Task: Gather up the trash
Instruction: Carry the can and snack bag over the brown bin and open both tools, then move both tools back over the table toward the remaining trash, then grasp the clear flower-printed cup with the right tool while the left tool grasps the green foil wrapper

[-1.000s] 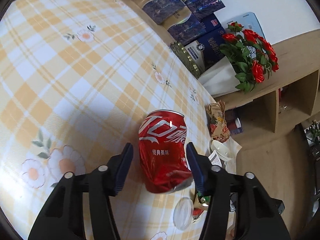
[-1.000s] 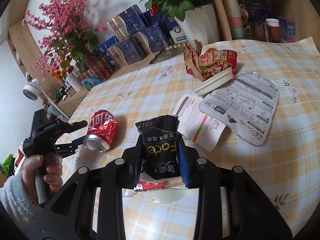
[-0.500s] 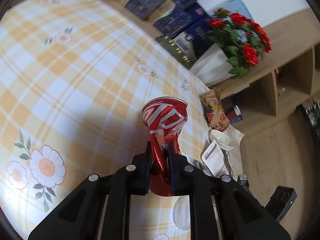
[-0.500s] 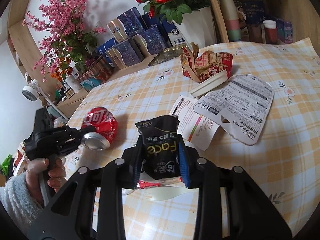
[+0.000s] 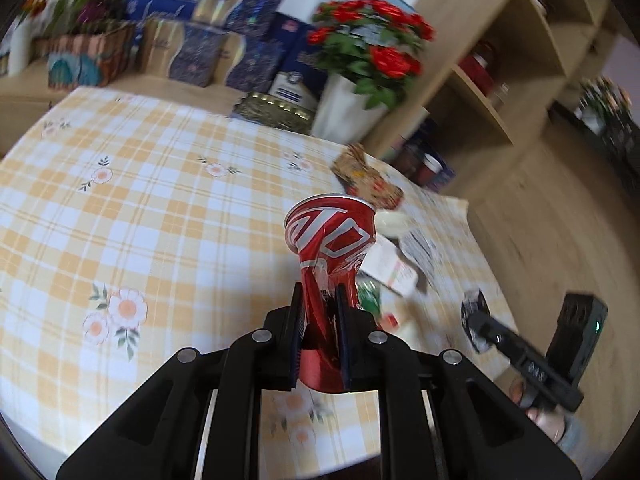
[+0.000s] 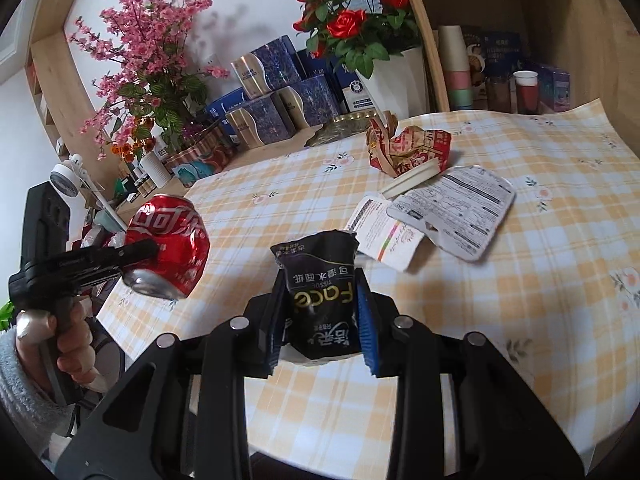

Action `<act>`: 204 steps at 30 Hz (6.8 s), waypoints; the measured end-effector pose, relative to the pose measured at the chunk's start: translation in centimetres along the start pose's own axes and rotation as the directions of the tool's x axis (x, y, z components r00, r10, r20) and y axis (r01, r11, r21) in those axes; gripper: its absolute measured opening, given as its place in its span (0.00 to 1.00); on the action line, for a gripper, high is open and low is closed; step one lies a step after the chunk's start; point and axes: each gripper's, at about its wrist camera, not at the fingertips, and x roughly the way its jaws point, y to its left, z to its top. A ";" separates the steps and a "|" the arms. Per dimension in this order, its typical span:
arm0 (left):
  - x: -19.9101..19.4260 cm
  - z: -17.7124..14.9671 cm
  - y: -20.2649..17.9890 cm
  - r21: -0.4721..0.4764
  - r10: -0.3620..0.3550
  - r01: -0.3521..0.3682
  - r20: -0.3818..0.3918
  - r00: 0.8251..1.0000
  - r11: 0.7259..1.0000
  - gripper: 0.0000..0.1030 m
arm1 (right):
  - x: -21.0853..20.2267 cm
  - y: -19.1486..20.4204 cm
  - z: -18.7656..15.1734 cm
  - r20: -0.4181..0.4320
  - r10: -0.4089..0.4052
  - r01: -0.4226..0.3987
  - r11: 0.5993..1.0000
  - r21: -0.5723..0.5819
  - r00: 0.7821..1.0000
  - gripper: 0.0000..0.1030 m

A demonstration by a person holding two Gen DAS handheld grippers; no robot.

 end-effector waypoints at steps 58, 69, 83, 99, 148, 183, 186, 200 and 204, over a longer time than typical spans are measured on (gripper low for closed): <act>-8.6 -17.9 -3.2 0.333 0.231 -0.283 0.188 0.955 0.900 0.94 | -3.8 3.4 -18.4 -0.302 -0.100 0.076 0.993 -0.090 0.948 0.33; -9.0 -19.0 -1.9 0.305 0.252 -0.316 0.229 0.940 0.898 0.94 | -0.2 4.1 -21.3 -0.472 -0.133 0.068 0.986 -0.151 0.872 0.33; -10.0 -18.8 0.6 0.177 0.249 -0.292 0.231 0.941 0.940 0.94 | 1.3 4.0 -22.3 -0.549 -0.181 0.101 0.980 -0.173 0.816 0.43; -9.9 -19.0 0.3 0.191 0.254 -0.300 0.231 0.939 0.935 0.94 | -1.7 3.9 -18.6 -0.383 -0.198 0.138 0.974 -0.178 0.902 0.94; -3.6 -5.8 -0.4 0.188 0.234 -0.286 0.254 0.938 0.940 0.94 | -1.5 -5.9 -0.3 -0.076 -0.341 0.326 0.932 -0.161 0.937 0.94; 7.9 -3.4 -4.1 0.276 0.090 -0.094 0.028 0.996 0.956 0.86 | 12.8 -5.5 4.1 0.047 -0.567 0.440 0.582 -0.684 0.823 0.14; 10.6 -2.9 -5.8 0.336 0.086 -0.060 -0.062 0.994 0.940 0.76 | 10.4 -5.8 5.4 0.061 -0.533 0.451 0.643 -0.619 0.844 0.12; 19.5 -1.7 -8.3 0.412 0.249 -0.116 -0.285 0.926 0.904 0.45 | 0.3 -10.2 8.5 0.107 -0.397 0.411 0.891 -0.194 0.912 0.11; 19.5 -1.9 -9.0 0.451 0.270 -0.130 -0.262 0.927 0.883 0.34 | -0.9 -10.9 8.1 0.101 -0.364 0.375 0.918 -0.131 0.926 0.11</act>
